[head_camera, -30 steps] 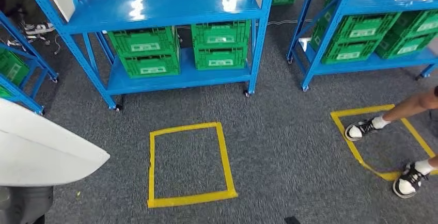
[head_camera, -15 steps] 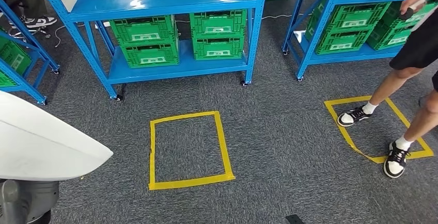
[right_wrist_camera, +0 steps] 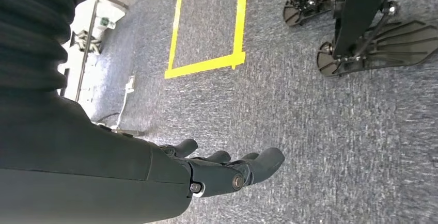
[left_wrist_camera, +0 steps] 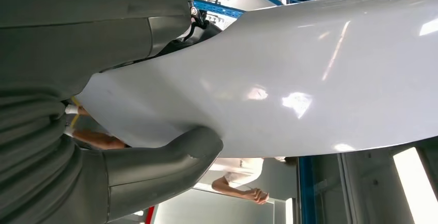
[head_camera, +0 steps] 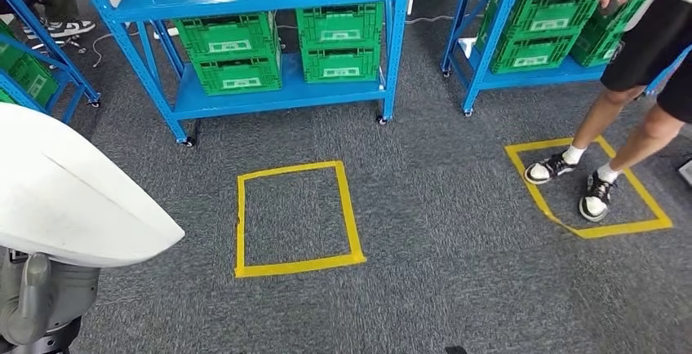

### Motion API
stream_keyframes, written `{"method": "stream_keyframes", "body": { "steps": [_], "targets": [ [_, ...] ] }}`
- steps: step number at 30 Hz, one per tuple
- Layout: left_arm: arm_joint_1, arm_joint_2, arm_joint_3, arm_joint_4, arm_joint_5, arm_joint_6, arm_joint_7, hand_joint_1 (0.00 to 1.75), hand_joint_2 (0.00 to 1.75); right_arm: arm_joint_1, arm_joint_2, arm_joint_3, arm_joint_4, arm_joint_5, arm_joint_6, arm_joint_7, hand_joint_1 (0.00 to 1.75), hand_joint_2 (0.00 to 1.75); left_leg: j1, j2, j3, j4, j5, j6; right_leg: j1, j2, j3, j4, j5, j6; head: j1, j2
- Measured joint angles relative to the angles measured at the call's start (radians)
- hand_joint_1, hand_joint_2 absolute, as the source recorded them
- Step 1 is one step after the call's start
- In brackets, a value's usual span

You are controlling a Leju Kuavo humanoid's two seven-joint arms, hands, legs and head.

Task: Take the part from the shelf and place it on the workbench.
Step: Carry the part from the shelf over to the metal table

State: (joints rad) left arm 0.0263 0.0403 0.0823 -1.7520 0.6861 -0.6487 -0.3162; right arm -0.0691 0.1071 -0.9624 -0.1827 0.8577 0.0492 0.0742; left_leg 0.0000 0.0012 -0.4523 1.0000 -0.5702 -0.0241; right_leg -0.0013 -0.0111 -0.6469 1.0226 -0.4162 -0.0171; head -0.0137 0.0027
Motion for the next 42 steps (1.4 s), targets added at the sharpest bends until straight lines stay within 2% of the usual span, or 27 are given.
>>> {"method": "stream_keyframes", "body": {
  "steps": [2,3,5,7,8,9,10,11,13,15,17,19,21,23,24,25,27,29,30,32,33,35,37,38,39,40,42],
  "targets": [
    [-0.002,0.002,-0.001,0.003,0.0,0.001,0.0,1.75,1.75,0.001,0.001,-0.004,0.0,-0.006,-0.001,-0.015,0.0,1.75,-0.002,-0.001,-0.009,-0.014,0.005,0.015,-0.003,-0.003,-0.004,-0.002,0.011,0.013,0.001,0.0],
    [-0.005,0.003,-0.002,0.005,-0.003,0.004,0.0,1.75,1.75,0.001,0.002,-0.007,0.0,-0.01,-0.002,-0.024,0.0,1.75,-0.002,-0.002,-0.016,-0.014,0.014,0.024,-0.005,-0.002,-0.011,0.007,0.002,0.02,0.001,0.0],
    [-0.014,0.004,-0.006,0.008,-0.018,0.013,0.002,1.75,1.75,0.002,0.006,-0.013,0.0,-0.014,-0.005,-0.032,0.0,1.75,0.001,-0.008,-0.036,-0.015,0.036,0.038,-0.007,0.002,-0.042,0.083,-0.061,0.03,0.002,0.0],
    [-0.016,0.004,-0.008,0.006,-0.036,0.022,-0.001,1.75,1.75,0.002,0.011,-0.015,0.0,-0.012,-0.003,-0.032,0.0,1.75,0.0,-0.017,-0.058,-0.012,0.054,0.041,-0.008,0.005,-0.085,0.216,-0.149,0.036,0.002,0.0],
    [-0.013,0.005,-0.008,0.003,-0.041,0.026,-0.005,1.75,1.75,0.002,0.013,-0.015,0.0,-0.009,0.0,-0.033,0.0,1.75,0.0,-0.023,-0.069,-0.009,0.062,0.04,-0.008,0.006,-0.094,0.264,-0.175,0.036,0.002,0.0],
    [-0.007,0.005,-0.008,-0.001,-0.043,0.029,-0.009,1.75,1.75,0.002,0.015,-0.015,0.0,-0.006,0.002,-0.035,0.0,1.75,-0.001,-0.031,-0.08,-0.004,0.07,0.038,-0.007,0.007,-0.086,0.278,-0.182,0.035,0.002,0.0],
    [-0.001,0.006,-0.008,-0.006,-0.043,0.03,-0.012,1.75,1.75,0.002,0.017,-0.015,0.0,-0.004,0.005,-0.037,0.0,1.75,-0.001,-0.039,-0.09,0.002,0.075,0.035,-0.007,0.01,-0.056,0.252,-0.171,0.033,0.002,0.0],
    [0.003,0.006,-0.008,-0.012,-0.043,0.031,-0.014,1.75,1.75,0.002,0.019,-0.015,0.0,-0.001,0.008,-0.039,0.0,1.75,-0.001,-0.048,-0.1,0.007,0.079,0.032,-0.007,0.019,-0.01,0.191,-0.148,0.029,0.002,0.0],
    [0.008,0.006,-0.008,-0.021,-0.042,0.031,-0.016,1.75,1.75,0.002,0.022,-0.015,0.0,0.009,0.014,-0.043,0.0,1.75,-0.001,-0.066,-0.114,0.018,0.084,0.026,-0.005,0.06,0.08,0.052,-0.116,0.017,0.002,0.0],
    [0.012,0.006,-0.008,-0.027,-0.043,0.031,-0.012,1.75,1.75,0.003,0.025,-0.015,0.0,0.025,0.019,-0.047,0.0,1.75,-0.001,-0.082,-0.123,0.022,0.091,0.015,-0.001,0.078,0.114,-0.004,-0.11,0.008,0.002,0.0],
    [0.023,0.008,-0.008,-0.031,-0.061,0.031,-0.005,1.75,1.75,0.003,0.03,-0.014,0.0,0.037,0.021,-0.046,0.0,1.75,0.0,-0.098,-0.13,0.021,0.099,0.003,0.0,0.054,0.114,-0.007,-0.102,-0.002,0.002,0.0],
    [0.034,0.011,-0.009,-0.036,-0.088,0.031,0.002,1.75,1.75,0.002,0.035,-0.014,0.0,0.04,0.02,-0.044,0.0,1.75,0.0,-0.072,-0.147,0.047,0.081,-0.007,-0.004,0.03,0.114,-0.015,-0.093,-0.017,0.0,0.0],
    [0.041,0.014,-0.01,-0.037,-0.105,0.031,0.006,1.75,1.75,0.003,0.036,-0.014,0.0,0.04,0.017,-0.039,0.0,1.75,0.002,-0.026,-0.191,0.144,0.021,-0.017,-0.005,0.003,0.109,-0.019,-0.088,-0.026,-0.003,0.0],
    [0.047,0.014,-0.01,-0.037,-0.111,0.031,0.008,1.75,1.75,0.005,0.036,-0.014,0.0,0.04,0.016,-0.036,0.0,1.75,0.008,-0.011,-0.241,0.266,-0.036,-0.027,-0.005,-0.025,0.102,-0.017,-0.086,-0.028,-0.005,0.0],
    [0.05,0.014,-0.01,-0.037,-0.112,0.031,0.008,1.75,1.75,0.006,0.036,-0.014,0.0,0.04,0.016,-0.036,0.0,1.75,0.01,-0.008,-0.247,0.292,-0.041,-0.031,-0.005,-0.04,0.099,-0.015,-0.085,-0.028,-0.005,0.0],
    [0.052,0.015,-0.01,-0.037,-0.113,0.031,0.008,1.75,1.75,0.006,0.036,-0.014,0.0,0.04,0.016,-0.035,0.0,1.75,0.012,-0.004,-0.234,0.279,-0.028,-0.033,-0.005,-0.054,0.096,-0.014,-0.084,-0.027,-0.005,0.0],
    [0.054,0.015,-0.01,-0.037,-0.114,0.031,0.009,1.75,1.75,0.005,0.036,-0.014,0.0,0.04,0.015,-0.035,0.0,1.75,0.014,0.026,-0.158,0.152,0.028,-0.033,-0.005,-0.079,0.095,-0.009,-0.085,-0.023,-0.005,0.0],
    [0.053,0.016,-0.01,-0.036,-0.128,0.027,0.008,1.75,1.75,0.004,0.036,-0.014,0.0,0.04,0.01,-0.035,0.0,1.75,0.009,0.062,-0.096,0.041,0.06,-0.022,-0.001,-0.099,0.096,-0.003,-0.087,-0.013,-0.004,0.0],
    [0.053,0.017,-0.01,-0.034,-0.146,0.023,0.002,1.75,1.75,0.003,0.035,-0.014,0.0,0.04,0.004,-0.036,0.0,1.75,0.006,0.069,-0.089,0.019,0.062,-0.013,0.001,-0.109,0.096,-0.001,-0.087,-0.007,-0.003,0.0],
    [0.053,0.019,-0.011,-0.021,-0.197,0.014,-0.027,1.75,1.75,0.002,0.031,-0.014,0.0,0.037,-0.006,-0.048,0.0,1.75,0.003,0.049,-0.098,0.017,0.067,0.003,0.001,-0.126,0.097,-0.003,-0.085,0.006,-0.003,0.0],
    [0.055,0.021,-0.011,-0.012,-0.22,0.012,-0.052,1.75,1.75,0.0,0.027,-0.014,0.0,0.038,-0.007,-0.059,0.0,1.75,0.004,0.039,-0.1,0.014,0.072,0.009,-0.001,-0.118,0.097,0.0,-0.089,0.014,-0.003,0.0],
    [0.06,0.022,-0.011,0.007,-0.251,0.012,-0.111,1.75,1.75,0.0,0.016,-0.012,0.0,0.057,0.004,-0.082,0.0,1.75,0.008,0.019,-0.102,0.009,0.082,0.023,-0.006,-0.061,0.077,0.052,-0.129,0.027,-0.002,0.0],
    [0.066,0.019,-0.011,0.028,-0.253,0.01,-0.153,1.75,1.75,0.006,0.002,0.0,0.0,0.096,0.021,-0.086,0.0,1.75,0.009,-0.004,-0.109,0.009,0.089,0.031,-0.007,-0.005,0.023,0.177,-0.2,0.032,-0.001,0.0],
    [0.068,0.017,-0.011,0.038,-0.246,0.008,-0.159,1.75,1.75,0.01,-0.005,0.008,0.0,0.113,0.028,-0.081,0.0,1.75,0.009,-0.018,-0.114,0.01,0.092,0.032,-0.006,0.003,-0.005,0.24,-0.226,0.032,0.0,0.0],
    [0.069,0.014,-0.011,0.047,-0.237,0.007,-0.16,1.75,1.75,0.013,-0.011,0.016,0.0,0.124,0.034,-0.074,0.0,1.75,0.008,-0.033,-0.119,0.013,0.095,0.032,-0.006,0.006,-0.022,0.277,-0.233,0.031,0.0,0.0],
    [0.067,0.013,-0.01,0.053,-0.23,0.008,-0.157,1.75,1.75,0.015,-0.015,0.022,0.0,0.13,0.039,-0.068,0.0,1.75,0.008,-0.05,-0.124,0.016,0.097,0.031,-0.006,0.008,-0.02,0.276,-0.22,0.029,0.0,0.0],
    [0.058,0.013,-0.003,0.058,-0.222,0.013,-0.151,1.75,1.75,0.013,-0.02,0.029,0.0,0.131,0.045,-0.056,0.0,1.75,0.009,-0.082,-0.129,0.022,0.1,0.027,-0.008,0.026,0.034,0.165,-0.153,0.022,0.0,0.0]
  ]
}}
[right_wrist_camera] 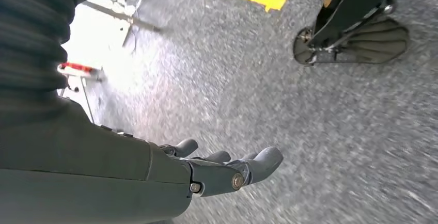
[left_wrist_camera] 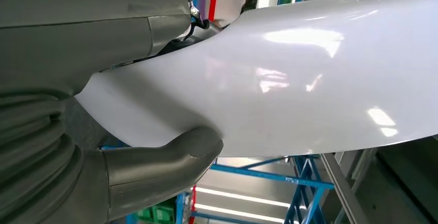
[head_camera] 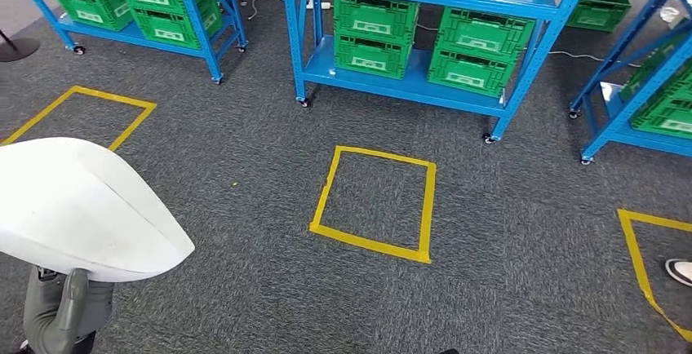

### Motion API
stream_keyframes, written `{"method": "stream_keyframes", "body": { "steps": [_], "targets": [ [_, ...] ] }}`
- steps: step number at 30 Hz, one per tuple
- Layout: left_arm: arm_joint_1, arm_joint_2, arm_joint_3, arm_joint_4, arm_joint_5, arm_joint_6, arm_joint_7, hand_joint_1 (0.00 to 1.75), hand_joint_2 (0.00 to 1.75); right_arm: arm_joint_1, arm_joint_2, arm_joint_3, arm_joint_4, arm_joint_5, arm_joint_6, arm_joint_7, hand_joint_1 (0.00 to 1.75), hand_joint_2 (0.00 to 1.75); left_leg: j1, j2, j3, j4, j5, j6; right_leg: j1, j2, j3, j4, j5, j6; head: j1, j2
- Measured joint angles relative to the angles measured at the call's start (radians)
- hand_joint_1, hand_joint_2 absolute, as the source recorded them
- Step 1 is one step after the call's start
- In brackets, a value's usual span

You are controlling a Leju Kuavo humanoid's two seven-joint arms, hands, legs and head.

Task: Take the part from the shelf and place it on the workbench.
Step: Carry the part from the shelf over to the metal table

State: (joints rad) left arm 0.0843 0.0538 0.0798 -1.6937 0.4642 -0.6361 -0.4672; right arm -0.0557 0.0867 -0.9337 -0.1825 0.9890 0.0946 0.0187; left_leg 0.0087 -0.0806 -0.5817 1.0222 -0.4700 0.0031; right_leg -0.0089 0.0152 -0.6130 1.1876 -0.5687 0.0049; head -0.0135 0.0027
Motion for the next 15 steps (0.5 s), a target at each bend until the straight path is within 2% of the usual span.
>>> {"method": "stream_keyframes", "body": {
  "steps": [2,3,4,5,6,7,8,10,11,12,13,14,15],
  "targets": [
    [-0.009,0.0,0.011,0.004,0.008,0.006,0.004,1.75,1.75,-0.003,-0.002,0.002,0.0,-0.001,0.001,0.007,0.0,1.75,-0.002,-0.024,-0.007,0.007,0.002,-0.009,-0.002,0.039,0.057,-0.121,0.041,-0.006,0.0,0.0],
    [-0.011,0.0,0.016,0.007,0.012,0.008,0.004,1.75,1.75,-0.005,-0.002,0.004,0.0,0.002,0.002,0.006,0.0,1.75,-0.003,-0.034,-0.011,0.008,0.004,-0.015,-0.002,0.05,0.068,-0.149,0.046,-0.008,0.0,0.0],
    [-0.01,-0.002,0.02,0.01,0.015,0.009,0.001,1.75,1.75,-0.006,-0.002,0.008,0.0,0.006,0.002,0.002,0.0,1.75,-0.003,-0.045,-0.015,0.007,0.008,-0.023,-0.001,0.05,0.069,-0.156,0.044,-0.011,-0.001,0.0],
    [-0.004,-0.005,0.025,0.011,0.017,0.009,-0.004,1.75,1.75,-0.007,-0.002,0.013,0.0,0.011,0.003,-0.005,0.0,1.75,-0.001,-0.055,-0.02,0.004,0.012,-0.031,-0.001,0.038,0.068,-0.158,0.048,-0.017,-0.001,0.0],
    [0.005,-0.008,0.03,0.011,0.017,0.012,-0.011,1.75,1.75,-0.009,-0.002,0.019,0.0,0.017,0.003,-0.012,0.0,1.75,0.0,-0.056,-0.024,0.003,0.014,-0.036,-0.002,0.025,0.069,-0.162,0.052,-0.024,-0.001,0.0],
    [0.015,-0.011,0.036,0.007,0.017,0.014,-0.017,1.75,1.75,-0.009,-0.003,0.024,0.0,0.023,0.001,-0.019,0.0,1.75,-0.001,-0.039,-0.031,0.012,0.007,-0.041,-0.003,0.013,0.069,-0.166,0.056,-0.032,-0.002,0.0],
    [0.023,-0.015,0.043,0.001,0.02,0.017,-0.018,1.75,1.75,-0.009,-0.005,0.027,0.0,0.026,0.0,-0.023,0.0,1.75,-0.002,-0.011,-0.045,0.04,-0.013,-0.045,-0.005,0.0,0.07,-0.171,0.06,-0.039,-0.003,0.0],
    [0.036,-0.022,0.059,-0.013,0.041,0.013,0.002,1.75,1.75,-0.005,-0.009,0.032,0.0,0.029,-0.003,-0.025,0.0,1.75,-0.003,0.051,-0.097,0.156,-0.084,-0.053,-0.003,-0.028,0.068,-0.175,0.062,-0.046,-0.005,0.0],
    [0.04,-0.025,0.067,-0.016,0.061,0.005,0.018,1.75,1.75,-0.001,-0.011,0.033,0.0,0.027,-0.005,-0.025,0.0,1.75,-0.001,0.064,-0.126,0.222,-0.116,-0.057,-0.002,-0.045,0.067,-0.174,0.062,-0.047,-0.005,0.0],
    [0.044,-0.028,0.072,-0.017,0.083,-0.006,0.035,1.75,1.75,0.001,-0.013,0.033,0.0,0.024,-0.008,-0.022,0.0,1.75,0.001,0.071,-0.144,0.268,-0.132,-0.06,-0.001,-0.061,0.066,-0.174,0.062,-0.047,-0.005,0.0],
    [0.046,-0.029,0.076,-0.015,0.102,-0.018,0.05,1.75,1.75,0.002,-0.014,0.033,0.0,0.019,-0.011,-0.016,0.0,1.75,0.002,0.075,-0.144,0.278,-0.129,-0.062,0.0,-0.076,0.065,-0.174,0.062,-0.047,-0.005,0.0],
    [0.047,-0.029,0.077,-0.013,0.117,-0.028,0.061,1.75,1.75,0.002,-0.013,0.033,0.0,0.013,-0.014,-0.007,0.0,1.75,0.003,0.08,-0.123,0.247,-0.11,-0.062,0.0,-0.09,0.066,-0.174,0.061,-0.046,-0.005,0.0],
    [0.046,-0.029,0.078,-0.01,0.127,-0.035,0.069,1.75,1.75,0.002,-0.011,0.033,0.0,0.007,-0.017,0.006,0.0,1.75,0.003,0.095,-0.084,0.184,-0.08,-0.061,0.0,-0.104,0.067,-0.173,0.06,-0.045,-0.005,0.0]
  ]
}}
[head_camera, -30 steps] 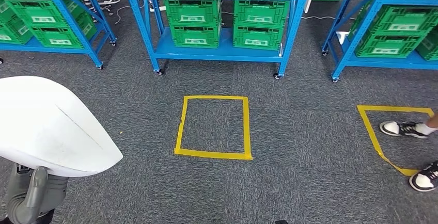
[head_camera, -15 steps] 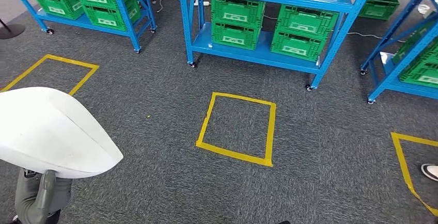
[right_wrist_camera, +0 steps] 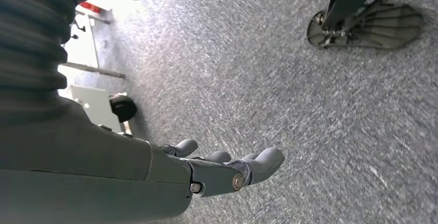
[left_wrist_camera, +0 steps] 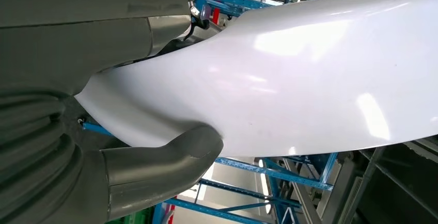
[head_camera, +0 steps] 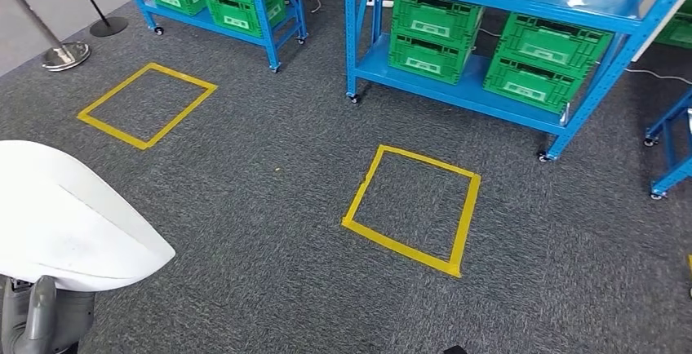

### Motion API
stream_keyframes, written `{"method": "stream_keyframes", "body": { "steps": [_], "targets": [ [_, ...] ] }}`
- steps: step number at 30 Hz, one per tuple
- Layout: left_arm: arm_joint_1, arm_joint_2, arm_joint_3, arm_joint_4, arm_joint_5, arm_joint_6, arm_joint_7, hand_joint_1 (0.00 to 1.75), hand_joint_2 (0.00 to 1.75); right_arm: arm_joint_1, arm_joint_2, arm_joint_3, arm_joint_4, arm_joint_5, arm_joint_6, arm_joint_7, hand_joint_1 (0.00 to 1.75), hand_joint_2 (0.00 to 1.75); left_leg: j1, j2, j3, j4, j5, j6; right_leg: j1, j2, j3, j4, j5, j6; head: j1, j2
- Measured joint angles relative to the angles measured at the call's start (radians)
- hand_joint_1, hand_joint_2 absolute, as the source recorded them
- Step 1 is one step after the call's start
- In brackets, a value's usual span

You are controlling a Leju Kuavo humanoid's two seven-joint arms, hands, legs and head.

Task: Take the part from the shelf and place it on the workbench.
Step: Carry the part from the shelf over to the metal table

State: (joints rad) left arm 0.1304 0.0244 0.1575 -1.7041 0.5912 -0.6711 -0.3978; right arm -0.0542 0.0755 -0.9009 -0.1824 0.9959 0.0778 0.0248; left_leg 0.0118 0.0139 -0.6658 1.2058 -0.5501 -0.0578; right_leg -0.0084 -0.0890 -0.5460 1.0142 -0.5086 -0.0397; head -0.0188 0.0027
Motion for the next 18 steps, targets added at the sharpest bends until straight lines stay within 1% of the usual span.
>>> {"method": "stream_keyframes", "body": {
  "steps": [1,2,3,4,5,6,7,8,9,10,11,12,13,14,15,16,17,18],
  "targets": [
    [-0.003,0.0,0.0,0.001,0.007,-0.004,0.006,1.75,1.75,0.0,0.002,0.0,0.0,-0.005,-0.001,0.015,0.0,1.75,-0.002,0.029,0.043,-0.075,0.025,0.004,0.002,-0.013,0.002,0.001,-0.002,0.003,0.0,0.0],
    [-0.007,-0.002,-0.001,0.001,0.012,-0.005,0.01,1.75,1.75,0.0,0.006,-0.001,0.0,-0.01,-0.002,0.03,0.0,1.75,-0.004,0.055,0.079,-0.135,0.044,0.01,0.005,-0.025,0.004,0.003,-0.005,0.008,0.001,0.0],
    [-0.011,-0.003,-0.001,0.0,0.016,-0.004,0.013,1.75,1.75,0.0,0.009,-0.002,0.0,-0.014,-0.003,0.043,0.0,1.75,-0.006,0.073,0.1,-0.173,0.054,0.017,0.007,-0.036,0.007,0.005,-0.007,0.013,0.002,0.0],
    [-0.013,-0.004,0.0,-0.002,0.018,-0.001,0.015,1.75,1.75,0.0,0.013,-0.004,0.0,-0.017,-0.004,0.053,0.0,1.75,-0.008,0.079,0.104,-0.186,0.056,0.024,0.01,-0.047,0.009,0.006,-0.009,0.019,0.003,0.0],
    [-0.013,-0.005,0.001,-0.006,0.019,0.003,0.017,1.75,1.75,0.0,0.018,-0.006,0.0,-0.021,-0.006,0.062,0.0,1.75,-0.009,0.066,0.101,-0.185,0.06,0.029,0.01,-0.058,0.012,0.005,-0.01,0.024,0.004,0.0],
    [-0.011,-0.005,0.003,-0.011,0.019,0.007,0.02,1.75,1.75,-0.001,0.022,-0.008,0.0,-0.024,-0.007,0.068,0.0,1.75,-0.007,0.052,0.099,-0.187,0.063,0.035,0.008,-0.061,0.014,0.006,-0.012,0.031,0.004,0.0],
    [-0.01,-0.005,0.006,-0.018,0.022,0.01,0.024,1.75,1.75,-0.002,0.027,-0.01,0.0,-0.028,-0.009,0.072,0.0,1.75,-0.005,0.039,0.098,-0.189,0.066,0.042,0.005,-0.044,0.014,0.015,-0.021,0.037,0.005,0.0],
    [-0.011,-0.005,0.009,-0.024,0.025,0.012,0.029,1.75,1.75,-0.002,0.031,-0.013,0.0,-0.031,-0.011,0.075,0.0,1.75,-0.003,0.025,0.099,-0.192,0.07,0.048,0.002,-0.012,0.005,0.039,-0.04,0.043,0.006,0.0],
    [-0.012,-0.005,0.011,-0.029,0.028,0.012,0.035,1.75,1.75,-0.001,0.035,-0.016,0.0,-0.035,-0.012,0.077,0.0,1.75,0.0,0.013,0.099,-0.193,0.074,0.054,-0.001,0.027,-0.014,0.084,-0.068,0.048,0.008,0.0],
    [-0.012,-0.005,0.013,-0.033,0.03,0.012,0.04,1.75,1.75,0.0,0.038,-0.019,0.0,-0.037,-0.011,0.079,0.0,1.75,-0.001,-0.001,0.095,-0.193,0.077,0.058,-0.002,0.061,-0.043,0.147,-0.102,0.05,0.009,0.0],
    [-0.011,-0.004,0.014,-0.036,0.031,0.012,0.045,1.75,1.75,0.003,0.041,-0.021,0.0,-0.035,-0.006,0.078,0.0,1.75,-0.001,-0.017,0.092,-0.191,0.079,0.06,-0.002,0.077,-0.076,0.216,-0.132,0.051,0.01,0.0],
    [-0.008,-0.004,0.014,-0.039,0.031,0.012,0.047,1.75,1.75,0.004,0.042,-0.022,0.0,-0.031,0.002,0.073,0.0,1.75,-0.002,-0.033,0.088,-0.189,0.08,0.061,-0.002,0.083,-0.103,0.268,-0.148,0.051,0.01,0.0],
    [-0.004,-0.002,0.015,-0.041,0.032,0.011,0.047,1.75,1.75,0.006,0.043,-0.022,0.0,-0.026,0.01,0.065,0.0,1.75,-0.002,-0.05,0.085,-0.186,0.081,0.061,-0.002,0.085,-0.115,0.288,-0.143,0.05,0.01,0.0],
    [0.0,0.001,0.015,-0.043,0.034,0.01,0.044,1.75,1.75,0.006,0.043,-0.022,0.0,-0.022,0.018,0.053,0.0,1.75,-0.002,-0.067,0.083,-0.183,0.081,0.06,-0.003,0.087,-0.108,0.268,-0.119,0.049,0.01,0.0],
    [0.003,0.006,0.015,-0.044,0.035,0.009,0.041,1.75,1.75,0.005,0.043,-0.023,0.0,-0.023,0.022,0.04,0.0,1.75,-0.002,-0.083,0.082,-0.179,0.081,0.058,-0.004,0.095,-0.084,0.213,-0.082,0.047,0.01,0.0],
    [0.005,0.011,0.015,-0.044,0.037,0.008,0.036,1.75,1.75,0.005,0.043,-0.024,0.0,-0.027,0.023,0.028,0.0,1.75,0.0,-0.096,0.08,-0.176,0.08,0.055,-0.007,0.116,-0.053,0.143,-0.051,0.045,0.01,0.0],
    [0.005,0.017,0.015,-0.045,0.039,0.007,0.031,1.75,1.75,0.004,0.043,-0.025,0.0,-0.034,0.023,0.016,0.0,1.75,-0.001,-0.109,0.078,-0.172,0.08,0.049,-0.008,0.137,-0.028,0.085,-0.029,0.043,0.01,0.0],
    [0.003,0.024,0.015,-0.044,0.042,0.007,0.027,1.75,1.75,0.002,0.044,-0.029,0.0,-0.041,0.023,0.006,0.0,1.75,-0.001,-0.121,0.074,-0.17,0.081,0.042,-0.009,0.152,-0.012,0.047,-0.018,0.04,0.01,0.0]
  ]
}}
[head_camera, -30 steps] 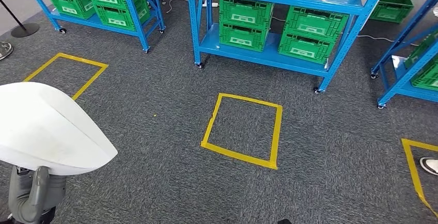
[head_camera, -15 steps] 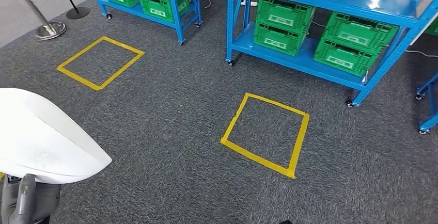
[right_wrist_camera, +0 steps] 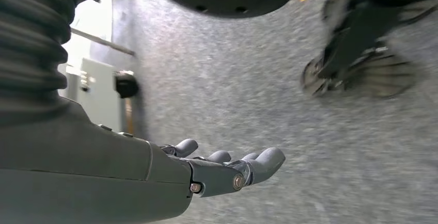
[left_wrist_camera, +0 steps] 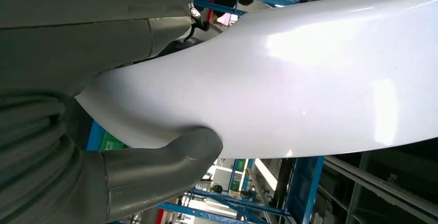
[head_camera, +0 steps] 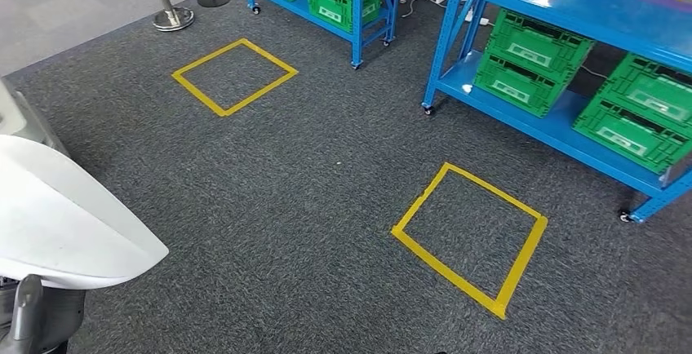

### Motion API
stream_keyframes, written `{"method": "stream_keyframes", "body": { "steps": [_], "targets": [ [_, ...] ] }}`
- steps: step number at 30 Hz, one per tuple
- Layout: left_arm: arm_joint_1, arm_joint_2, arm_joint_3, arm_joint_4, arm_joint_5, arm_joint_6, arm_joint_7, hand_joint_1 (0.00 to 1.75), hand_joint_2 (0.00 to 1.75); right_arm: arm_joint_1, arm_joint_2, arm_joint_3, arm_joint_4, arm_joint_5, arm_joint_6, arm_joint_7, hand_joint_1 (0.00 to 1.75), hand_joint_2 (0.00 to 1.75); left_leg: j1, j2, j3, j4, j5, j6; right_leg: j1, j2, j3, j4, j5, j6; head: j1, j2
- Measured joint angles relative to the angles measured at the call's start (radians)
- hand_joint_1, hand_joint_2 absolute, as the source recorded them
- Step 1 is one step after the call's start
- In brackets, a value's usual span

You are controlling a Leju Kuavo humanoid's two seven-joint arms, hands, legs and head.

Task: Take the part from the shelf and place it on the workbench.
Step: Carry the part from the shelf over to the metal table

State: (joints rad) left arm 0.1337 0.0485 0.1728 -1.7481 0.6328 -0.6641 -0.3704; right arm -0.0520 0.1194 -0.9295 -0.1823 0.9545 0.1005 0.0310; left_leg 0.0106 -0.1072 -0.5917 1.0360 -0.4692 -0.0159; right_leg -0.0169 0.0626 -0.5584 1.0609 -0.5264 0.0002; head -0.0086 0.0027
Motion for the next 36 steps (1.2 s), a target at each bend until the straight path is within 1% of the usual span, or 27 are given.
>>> {"method": "stream_keyframes", "body": {
  "steps": [1,3,4,5,7,9,10,11,12,14,15,16,18,19,21,22,23,24,25,26,27,29,31,32,34,35,36],
  "targets": [
    [-0.002,0.006,0.0,0.001,0.003,0.0,-0.003,1.75,1.75,-0.002,0.001,-0.003,0.0,-0.007,0.0,-0.007,0.0,1.75,0.0,-0.011,-0.004,0.0,0.002,-0.008,0.001,0.007,0.005,-0.015,0.001,-0.004,0.0,0.0],
    [-0.007,0.019,-0.001,0.005,0.006,0.001,-0.006,1.75,1.75,-0.006,0.004,-0.009,0.0,-0.013,-0.001,-0.015,0.0,1.75,0.002,-0.028,-0.011,-0.005,0.01,-0.023,0.004,-0.015,0.004,-0.02,0.007,-0.018,0.0,0.0],
    [-0.009,0.025,-0.001,0.007,0.007,0.003,-0.007,1.75,1.75,-0.007,0.005,-0.01,0.0,-0.013,-0.002,-0.016,0.0,1.75,0.002,-0.014,-0.016,-0.001,0.008,-0.028,0.005,-0.027,0.005,-0.024,0.011,-0.026,-0.001,0.0],
    [-0.011,0.03,-0.002,0.008,0.006,0.007,-0.008,1.75,1.75,-0.006,0.006,-0.012,0.0,-0.012,-0.002,-0.016,0.0,1.75,0.002,0.011,-0.027,0.017,-0.005,-0.031,0.005,-0.04,0.005,-0.028,0.015,-0.035,-0.001,0.0],
    [-0.015,0.038,-0.005,0.009,0.003,0.016,-0.009,1.75,1.75,-0.004,0.007,-0.013,0.0,-0.009,-0.001,-0.01,0.0,1.75,0.0,0.075,-0.07,0.111,-0.063,-0.036,0.007,-0.066,0.004,-0.033,0.018,-0.047,-0.003,0.0],
    [-0.016,0.046,-0.01,0.011,0.002,0.021,-0.012,1.75,1.75,-0.001,0.007,-0.014,0.0,-0.004,0.002,-0.002,0.0,1.75,0.001,0.096,-0.122,0.235,-0.121,-0.042,0.01,-0.094,0.0,-0.032,0.018,-0.05,-0.004,0.0],
    [-0.015,0.05,-0.012,0.013,0.002,0.022,-0.014,1.75,1.75,0.0,0.007,-0.014,0.0,-0.002,0.003,0.0,0.0,1.75,0.001,0.099,-0.132,0.264,-0.128,-0.043,0.011,-0.108,-0.001,-0.031,0.018,-0.05,-0.004,0.0],
    [-0.015,0.055,-0.014,0.016,0.002,0.023,-0.016,1.75,1.75,0.0,0.007,-0.014,0.0,-0.001,0.004,0.001,0.0,1.75,0.002,0.103,-0.122,0.255,-0.116,-0.043,0.012,-0.122,-0.002,-0.03,0.018,-0.049,-0.004,0.0],
    [-0.016,0.06,-0.015,0.019,0.003,0.023,-0.018,1.75,1.75,0.0,0.007,-0.014,0.0,-0.001,0.004,0.0,0.0,1.75,0.002,0.11,-0.091,0.207,-0.091,-0.042,0.012,-0.136,-0.002,-0.029,0.017,-0.048,-0.004,0.0],
    [-0.022,0.069,-0.017,0.024,0.005,0.024,-0.022,1.75,1.75,-0.002,0.007,-0.014,0.0,-0.002,0.002,-0.002,0.0,1.75,-0.002,0.149,-0.011,0.07,-0.041,-0.035,0.015,-0.16,0.0,-0.026,0.013,-0.043,-0.004,0.0],
    [-0.026,0.072,-0.019,0.026,0.006,0.025,-0.024,1.75,1.75,-0.002,0.007,-0.014,0.0,-0.004,0.0,-0.003,0.0,1.75,-0.004,0.165,0.016,0.023,-0.029,-0.028,0.017,-0.171,0.001,-0.025,0.012,-0.038,-0.003,0.0],
    [-0.03,0.075,-0.021,0.029,0.008,0.027,-0.027,1.75,1.75,-0.003,0.007,-0.015,0.0,-0.006,-0.001,-0.004,0.0,1.75,-0.007,0.172,0.027,-0.001,-0.024,-0.021,0.018,-0.181,0.002,-0.025,0.011,-0.033,-0.003,0.0],
    [-0.034,0.079,-0.027,0.033,0.011,0.031,-0.03,1.75,1.75,-0.005,0.007,-0.016,0.0,-0.002,-0.002,-0.002,0.0,1.75,-0.01,0.153,0.023,-0.008,-0.021,-0.008,0.018,-0.2,0.006,-0.026,0.01,-0.023,-0.002,0.0],
    [-0.035,0.081,-0.03,0.034,0.012,0.034,-0.031,1.75,1.75,-0.007,0.008,-0.016,0.0,0.002,-0.002,-0.001,0.0,1.75,-0.009,0.142,0.023,-0.011,-0.017,-0.002,0.016,-0.194,0.008,-0.023,0.007,-0.017,-0.002,0.0],
    [-0.041,0.081,-0.037,0.036,0.011,0.04,-0.035,1.75,1.75,-0.007,0.008,-0.016,0.0,0.008,-0.002,-0.004,0.0,1.75,-0.004,0.12,0.025,-0.018,-0.011,0.009,0.011,-0.137,-0.009,0.024,-0.027,-0.005,-0.001,0.0],
    [-0.045,0.08,-0.04,0.037,0.008,0.043,-0.038,1.75,1.75,-0.005,0.008,-0.016,0.0,0.009,-0.003,-0.009,0.0,1.75,-0.002,0.109,0.024,-0.019,-0.009,0.013,0.009,-0.1,-0.033,0.078,-0.057,-0.001,0.001,0.0],
    [-0.047,0.08,-0.043,0.039,0.005,0.045,-0.042,1.75,1.75,-0.003,0.008,-0.016,0.0,0.008,-0.004,-0.016,0.0,1.75,-0.002,0.097,0.021,-0.018,-0.007,0.015,0.009,-0.077,-0.066,0.145,-0.091,0.0,0.002,0.0],
    [-0.048,0.079,-0.045,0.041,0.002,0.047,-0.045,1.75,1.75,-0.001,0.008,-0.016,0.0,0.007,-0.006,-0.023,0.0,1.75,-0.002,0.084,0.018,-0.017,-0.007,0.016,0.009,-0.068,-0.098,0.209,-0.116,0.001,0.003,0.0],
    [-0.047,0.079,-0.045,0.042,-0.001,0.047,-0.047,1.75,1.75,0.0,0.008,-0.016,0.0,0.007,-0.008,-0.027,0.0,1.75,-0.002,0.07,0.016,-0.015,-0.006,0.017,0.009,-0.065,-0.119,0.248,-0.124,0.0,0.003,0.0],
    [-0.047,0.079,-0.046,0.042,-0.002,0.047,-0.049,1.75,1.75,0.001,0.008,-0.016,0.0,0.006,-0.011,-0.03,0.0,1.75,-0.002,0.054,0.014,-0.012,-0.006,0.016,0.009,-0.063,-0.121,0.25,-0.111,-0.001,0.003,0.0],
    [-0.046,0.079,-0.046,0.043,-0.003,0.047,-0.05,1.75,1.75,0.001,0.008,-0.016,0.0,0.006,-0.013,-0.031,0.0,1.75,-0.002,0.039,0.013,-0.009,-0.006,0.015,0.008,-0.059,-0.104,0.211,-0.08,-0.003,0.003,0.0],
    [-0.046,0.079,-0.046,0.043,-0.004,0.047,-0.051,1.75,1.75,0.001,0.008,-0.016,0.0,0.006,-0.016,-0.033,0.0,1.75,0.0,0.011,0.011,-0.004,-0.006,0.008,0.005,-0.024,-0.04,0.075,-0.015,-0.005,0.003,0.0],
    [-0.047,0.079,-0.046,0.042,-0.004,0.047,-0.051,1.75,1.75,0.0,0.008,-0.016,0.0,0.005,-0.017,-0.035,0.0,1.75,0.0,-0.012,0.005,-0.001,-0.004,-0.004,0.004,0.007,-0.005,-0.006,0.009,-0.009,0.002,0.0],
    [-0.047,0.08,-0.046,0.042,-0.004,0.047,-0.051,1.75,1.75,-0.001,0.008,-0.016,0.0,0.005,-0.016,-0.035,0.0,1.75,0.001,-0.023,0.001,-0.003,-0.001,-0.012,0.006,0.007,-0.003,-0.012,0.007,-0.013,0.002,0.0],
    [-0.044,0.081,-0.047,0.042,-0.005,0.047,-0.052,1.75,1.75,-0.003,0.008,-0.016,0.0,0.005,-0.016,-0.036,0.0,1.75,0.004,-0.037,-0.007,-0.007,0.004,-0.026,0.009,-0.018,-0.001,-0.019,0.014,-0.028,0.002,0.0],
    [-0.043,0.083,-0.047,0.042,-0.005,0.047,-0.052,1.75,1.75,-0.003,0.009,-0.016,0.0,0.005,-0.015,-0.037,0.0,1.75,0.003,-0.02,-0.012,-0.001,0.0,-0.03,0.008,-0.031,0.0,-0.024,0.017,-0.036,0.001,0.0],
    [-0.043,0.084,-0.047,0.042,-0.005,0.047,-0.052,1.75,1.75,-0.003,0.009,-0.016,0.0,0.005,-0.016,-0.037,0.0,1.75,0.001,0.008,-0.025,0.023,-0.016,-0.033,0.008,-0.044,0.002,-0.029,0.019,-0.044,0.0,0.0]
  ]
}}
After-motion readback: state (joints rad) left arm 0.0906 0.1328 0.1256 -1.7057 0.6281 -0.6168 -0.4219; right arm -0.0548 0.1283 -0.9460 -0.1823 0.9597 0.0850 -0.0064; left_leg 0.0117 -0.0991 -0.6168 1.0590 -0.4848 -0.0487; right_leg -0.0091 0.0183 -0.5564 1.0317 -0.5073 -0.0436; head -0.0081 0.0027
